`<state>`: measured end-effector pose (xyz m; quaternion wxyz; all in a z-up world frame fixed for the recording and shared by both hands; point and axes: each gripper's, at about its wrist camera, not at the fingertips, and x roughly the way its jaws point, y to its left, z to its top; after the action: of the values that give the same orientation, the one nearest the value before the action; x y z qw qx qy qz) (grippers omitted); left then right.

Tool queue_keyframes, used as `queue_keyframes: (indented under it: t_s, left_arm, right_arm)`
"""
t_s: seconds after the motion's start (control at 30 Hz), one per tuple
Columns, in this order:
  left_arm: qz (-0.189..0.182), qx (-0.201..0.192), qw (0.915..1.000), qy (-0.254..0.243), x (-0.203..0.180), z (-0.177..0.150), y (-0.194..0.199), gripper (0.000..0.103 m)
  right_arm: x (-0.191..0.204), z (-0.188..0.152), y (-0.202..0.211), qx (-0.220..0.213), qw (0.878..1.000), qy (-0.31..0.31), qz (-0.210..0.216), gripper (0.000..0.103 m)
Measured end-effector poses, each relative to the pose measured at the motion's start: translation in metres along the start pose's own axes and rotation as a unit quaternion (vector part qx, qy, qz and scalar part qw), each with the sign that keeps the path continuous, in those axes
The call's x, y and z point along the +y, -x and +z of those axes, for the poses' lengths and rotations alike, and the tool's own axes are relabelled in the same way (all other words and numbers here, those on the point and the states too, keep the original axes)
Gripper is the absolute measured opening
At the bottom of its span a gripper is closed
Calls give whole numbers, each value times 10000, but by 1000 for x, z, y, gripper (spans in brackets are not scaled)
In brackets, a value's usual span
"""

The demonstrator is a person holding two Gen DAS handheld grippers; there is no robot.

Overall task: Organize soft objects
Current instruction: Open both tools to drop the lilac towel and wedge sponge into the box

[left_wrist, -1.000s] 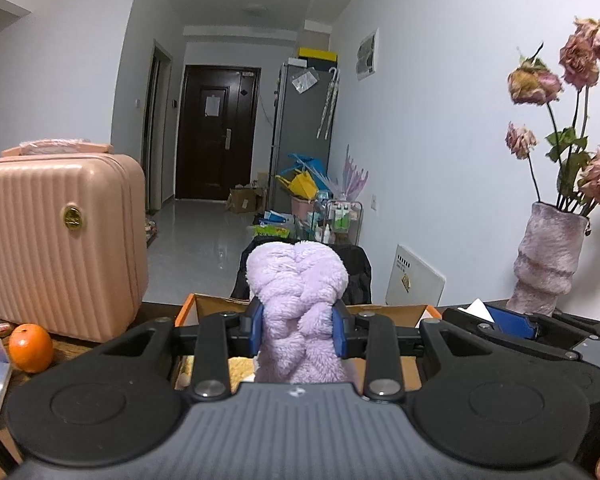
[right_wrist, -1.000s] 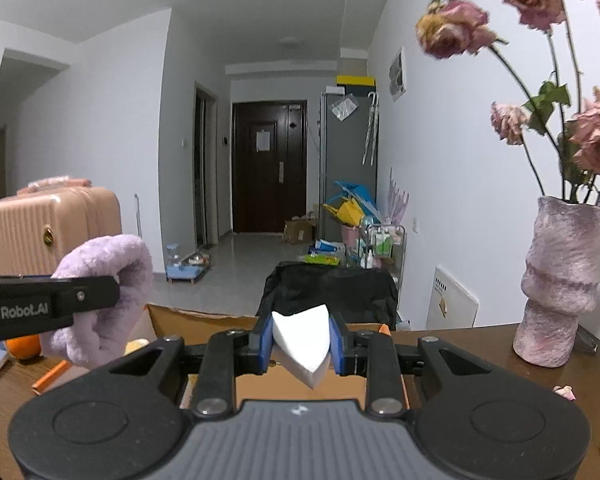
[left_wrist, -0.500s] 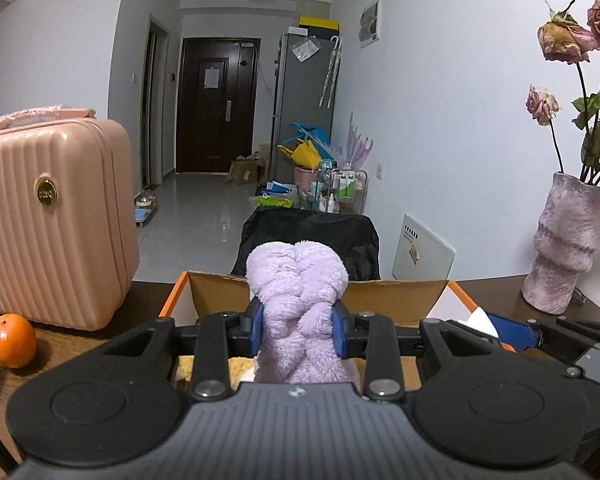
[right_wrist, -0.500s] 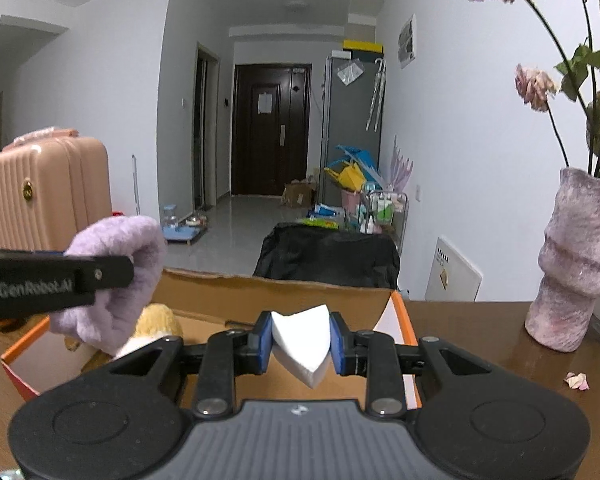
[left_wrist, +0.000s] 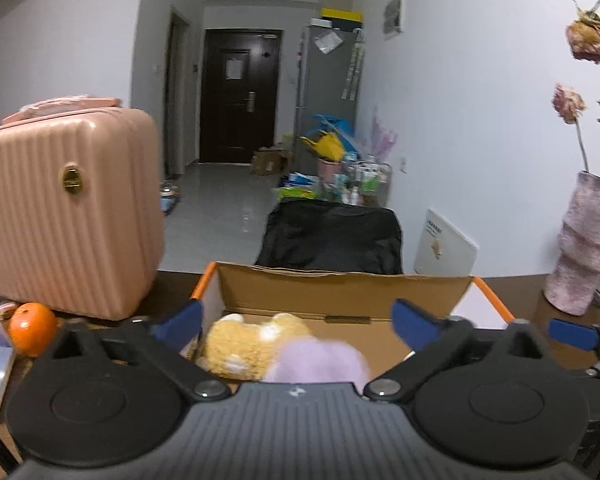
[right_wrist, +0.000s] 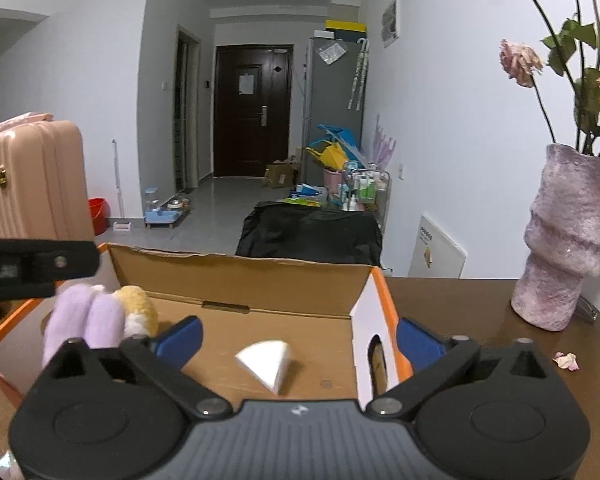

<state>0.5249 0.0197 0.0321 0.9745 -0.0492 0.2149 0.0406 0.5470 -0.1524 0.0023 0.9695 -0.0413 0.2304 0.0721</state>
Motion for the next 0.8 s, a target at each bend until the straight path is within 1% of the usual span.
queue_keyframes:
  t_s: [0.17, 0.3, 0.5, 0.8]
  left_arm:
    - [104, 94, 9999, 77, 4, 1, -2, 103]
    - [154, 94, 9998, 67, 2, 2, -1, 103]
    - [210, -31, 9997, 92, 2, 2, 12, 103]
    - [261, -270, 9991, 196, 7, 0, 45, 103]
  right_arm:
    - [-2, 0, 1, 43, 10000, -23, -53, 103]
    - [-2, 1, 2, 36, 10000, -15, -55, 103]
    - [-2, 4, 9, -69, 10000, -15, -54, 103]
    - [-8, 4, 33, -315, 9995, 17, -43, 103]
